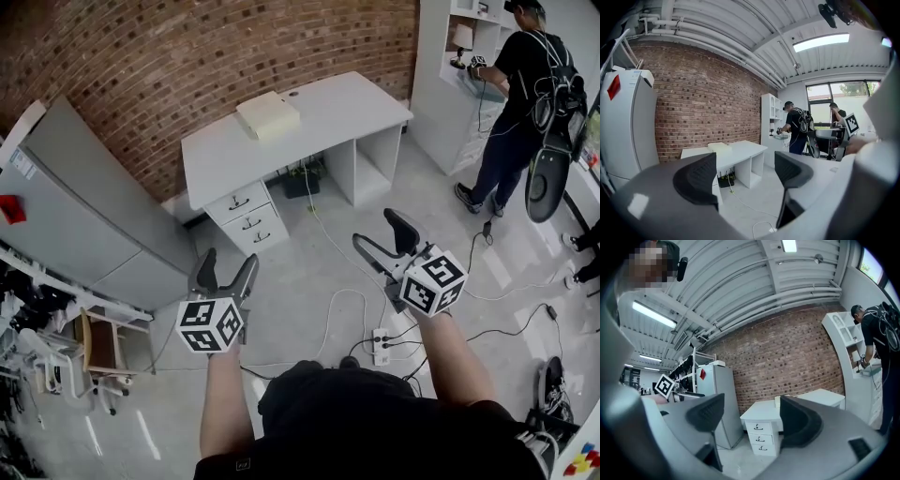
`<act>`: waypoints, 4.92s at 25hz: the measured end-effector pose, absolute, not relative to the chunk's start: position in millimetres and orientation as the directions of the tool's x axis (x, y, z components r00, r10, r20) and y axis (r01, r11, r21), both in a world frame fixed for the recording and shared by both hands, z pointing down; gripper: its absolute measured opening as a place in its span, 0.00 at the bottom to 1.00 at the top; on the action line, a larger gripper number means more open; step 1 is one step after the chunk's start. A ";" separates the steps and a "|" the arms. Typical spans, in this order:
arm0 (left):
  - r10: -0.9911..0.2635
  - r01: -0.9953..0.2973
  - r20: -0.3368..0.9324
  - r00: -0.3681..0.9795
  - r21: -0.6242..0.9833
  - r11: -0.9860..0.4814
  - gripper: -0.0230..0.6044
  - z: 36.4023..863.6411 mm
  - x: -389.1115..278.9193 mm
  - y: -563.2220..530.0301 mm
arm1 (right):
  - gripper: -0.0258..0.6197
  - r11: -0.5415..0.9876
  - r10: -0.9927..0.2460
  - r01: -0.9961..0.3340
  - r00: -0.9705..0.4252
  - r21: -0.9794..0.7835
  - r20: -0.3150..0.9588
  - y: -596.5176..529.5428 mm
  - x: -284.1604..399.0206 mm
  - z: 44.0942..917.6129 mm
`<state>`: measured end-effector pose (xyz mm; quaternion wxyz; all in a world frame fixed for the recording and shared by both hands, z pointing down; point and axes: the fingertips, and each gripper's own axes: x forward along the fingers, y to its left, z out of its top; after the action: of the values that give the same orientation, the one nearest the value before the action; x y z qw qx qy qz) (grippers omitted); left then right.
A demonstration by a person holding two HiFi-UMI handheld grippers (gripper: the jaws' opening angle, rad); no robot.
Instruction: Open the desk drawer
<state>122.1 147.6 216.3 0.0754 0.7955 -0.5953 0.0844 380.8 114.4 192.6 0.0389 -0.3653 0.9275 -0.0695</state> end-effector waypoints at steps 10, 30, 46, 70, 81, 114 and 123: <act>-0.943 -0.968 0.219 0.250 0.029 -0.250 0.63 221.5 108.0 152.8 | 0.56 0.730 -0.677 -0.666 -0.735 -0.153 -0.028 110.2 381.6 195.7; -0.932 -0.957 0.221 0.287 0.107 -0.269 0.63 254.2 -71.1 33.4 | 0.56 0.746 -0.654 -0.658 -0.753 -0.102 0.073 -0.8 191.0 206.4; -0.889 -0.922 0.253 0.381 0.182 -0.342 0.63 290.0 -212.6 -15.7 | 0.55 0.719 -0.674 -0.690 -0.721 -0.082 0.163 -34.9 34.5 227.0; -0.893 -0.946 0.324 0.313 0.192 -0.262 0.63 316.8 -249.3 -28.2 | 0.55 0.794 -0.568 -0.594 -0.800 -0.126 0.190 -95.5 -36.5 263.8; -0.813 -0.933 0.460 0.357 0.205 -0.294 0.63 357.7 -194.4 -138.1 | 0.55 0.798 -0.525 -0.572 -0.815 -0.191 0.247 -192.8 -7.4 320.9; -0.712 -0.908 0.573 0.407 0.336 -0.248 0.63 587.9 -190.0 -204.1 | 0.55 0.885 -0.349 -0.458 -0.768 -0.081 0.537 -219.6 -74.5 543.2; -0.706 -0.918 0.592 0.389 0.313 -0.243 0.63 642.2 -199.3 -202.3 | 0.55 0.940 -0.255 -0.340 -0.735 -0.016 0.629 -232.1 -92.8 623.0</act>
<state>-199.3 -202.3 642.2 0.3176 0.7705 -0.5269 0.1669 -92.8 -232.1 623.0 -0.3271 -0.1600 0.9291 -0.0649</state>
